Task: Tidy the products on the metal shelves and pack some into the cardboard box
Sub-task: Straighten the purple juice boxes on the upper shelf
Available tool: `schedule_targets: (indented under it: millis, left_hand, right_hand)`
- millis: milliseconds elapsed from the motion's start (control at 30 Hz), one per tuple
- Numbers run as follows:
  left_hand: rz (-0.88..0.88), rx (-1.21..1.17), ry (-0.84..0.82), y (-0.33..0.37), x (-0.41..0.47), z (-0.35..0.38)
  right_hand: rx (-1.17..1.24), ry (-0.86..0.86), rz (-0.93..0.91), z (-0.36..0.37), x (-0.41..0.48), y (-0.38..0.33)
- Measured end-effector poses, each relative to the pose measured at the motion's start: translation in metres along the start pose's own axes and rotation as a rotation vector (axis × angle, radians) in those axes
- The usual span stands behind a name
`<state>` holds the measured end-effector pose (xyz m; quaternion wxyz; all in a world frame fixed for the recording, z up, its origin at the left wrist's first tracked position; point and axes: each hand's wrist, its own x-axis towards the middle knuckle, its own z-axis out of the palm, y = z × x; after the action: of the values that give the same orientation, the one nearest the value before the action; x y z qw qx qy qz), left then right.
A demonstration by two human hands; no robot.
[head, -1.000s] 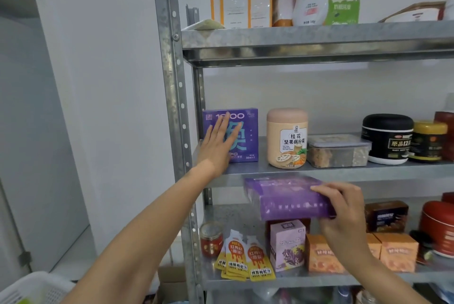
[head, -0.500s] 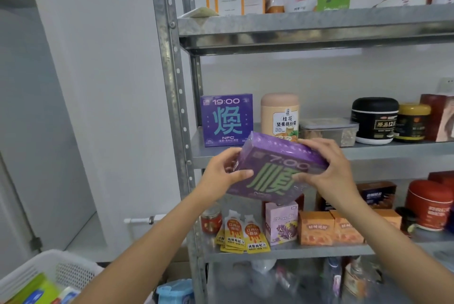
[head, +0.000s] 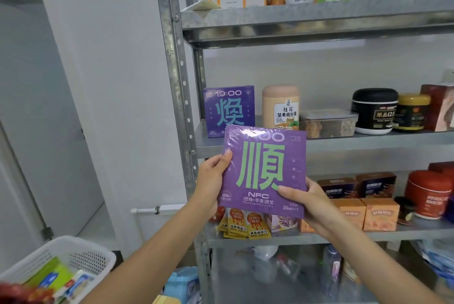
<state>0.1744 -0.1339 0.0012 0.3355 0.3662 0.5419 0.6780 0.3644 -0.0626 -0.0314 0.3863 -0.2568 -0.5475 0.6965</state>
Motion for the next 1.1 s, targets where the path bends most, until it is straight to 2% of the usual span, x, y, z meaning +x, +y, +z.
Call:
schedule_targets:
  millis: [100, 200, 267, 333, 400, 433, 567, 667, 867, 1000, 1100]
  left_hand:
    - [0.02, 0.126, 0.057, 0.001, -0.002, 0.002]
    - [0.192, 0.425, 0.188, 0.004, -0.008, 0.006]
    - [0.302, 0.57, 0.107, 0.006, -0.025, 0.015]
    - [0.37, 0.651, -0.092, 0.007, -0.04, 0.029]
    - [0.427, 0.594, -0.242, 0.014, -0.051, 0.043]
    - [0.417, 0.505, -0.256, 0.018, -0.053, 0.048]
    - [0.293, 0.298, -0.188, 0.032, -0.059, 0.048]
    - [0.233, 0.209, -0.168, 0.033, -0.064, 0.043]
    - [0.198, 0.139, -0.072, 0.044, -0.065, 0.031]
    - [0.16, 0.037, -0.134, 0.044, -0.07, 0.023]
    - [0.19, -0.011, -0.151, 0.043, -0.074, 0.024]
  right_hand:
    - [-0.013, 0.065, -0.033, 0.008, -0.003, 0.001]
    - [-0.25, 0.212, -0.113, 0.019, -0.005, -0.001]
    - [-0.419, 0.332, -0.243, 0.028, -0.008, -0.002]
    - [-0.566, 0.429, -0.398, 0.036, -0.01, -0.003]
    - [-0.673, 0.464, -0.501, 0.045, -0.013, -0.002]
    - [-0.705, 0.462, -0.525, 0.05, -0.014, -0.001]
    - [-0.726, 0.407, -0.562, 0.063, -0.021, 0.003]
    - [-0.828, 0.399, -0.604, 0.065, -0.028, 0.004]
    - [-0.83, 0.111, -0.661, 0.062, -0.038, 0.012]
    - [-0.991, 0.124, -0.827, 0.06, -0.039, 0.01]
    - [-1.08, 0.128, -0.876, 0.065, -0.042, 0.015]
